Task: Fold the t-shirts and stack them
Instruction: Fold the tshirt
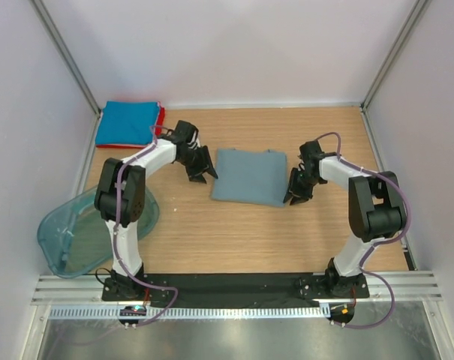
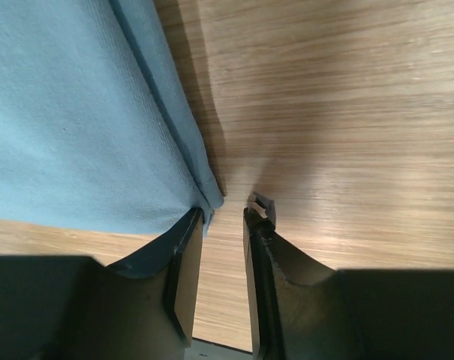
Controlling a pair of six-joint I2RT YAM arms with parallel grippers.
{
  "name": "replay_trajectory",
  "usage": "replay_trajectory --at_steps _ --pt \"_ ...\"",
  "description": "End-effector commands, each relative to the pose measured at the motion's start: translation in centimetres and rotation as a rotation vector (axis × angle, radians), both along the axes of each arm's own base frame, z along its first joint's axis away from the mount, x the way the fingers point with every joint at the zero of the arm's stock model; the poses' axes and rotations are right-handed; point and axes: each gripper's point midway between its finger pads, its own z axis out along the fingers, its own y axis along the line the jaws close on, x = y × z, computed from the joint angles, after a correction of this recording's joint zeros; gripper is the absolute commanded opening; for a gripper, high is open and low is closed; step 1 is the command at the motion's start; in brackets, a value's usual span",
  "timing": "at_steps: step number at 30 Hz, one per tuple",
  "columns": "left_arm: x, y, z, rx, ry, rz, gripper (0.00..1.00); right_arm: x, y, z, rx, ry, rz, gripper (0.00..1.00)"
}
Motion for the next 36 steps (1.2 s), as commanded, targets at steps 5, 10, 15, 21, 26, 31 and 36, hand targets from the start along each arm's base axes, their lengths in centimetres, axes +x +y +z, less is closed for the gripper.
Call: replay_trajectory --at_steps 5,10,15,21,26,31,36 --pt "5.7 0.9 2.9 -0.067 -0.115 0.061 0.50 0.7 -1.0 4.2 -0.030 -0.061 0.009 0.37" --pt "8.6 0.4 2.3 -0.065 -0.162 0.026 0.50 2.0 -0.5 7.5 -0.028 -0.121 -0.005 0.36" --pt "9.9 -0.6 -0.1 -0.085 -0.146 0.010 0.49 2.6 0.8 9.2 0.006 -0.164 -0.011 0.37" --pt "10.3 -2.1 -1.6 -0.097 -0.143 -0.018 0.49 4.5 4.1 9.6 -0.006 -0.229 0.026 0.39" --pt "10.4 -2.4 -3.7 -0.085 -0.118 -0.019 0.49 4.8 7.5 8.6 0.017 -0.225 0.070 0.36" --pt "10.4 -2.1 -5.2 -0.051 -0.102 -0.005 0.47 3.9 8.1 8.2 0.022 -0.214 0.081 0.36" --pt "9.6 -2.6 -6.1 -0.002 -0.095 -0.019 0.47 3.1 7.1 8.4 -0.010 -0.217 0.091 0.36"
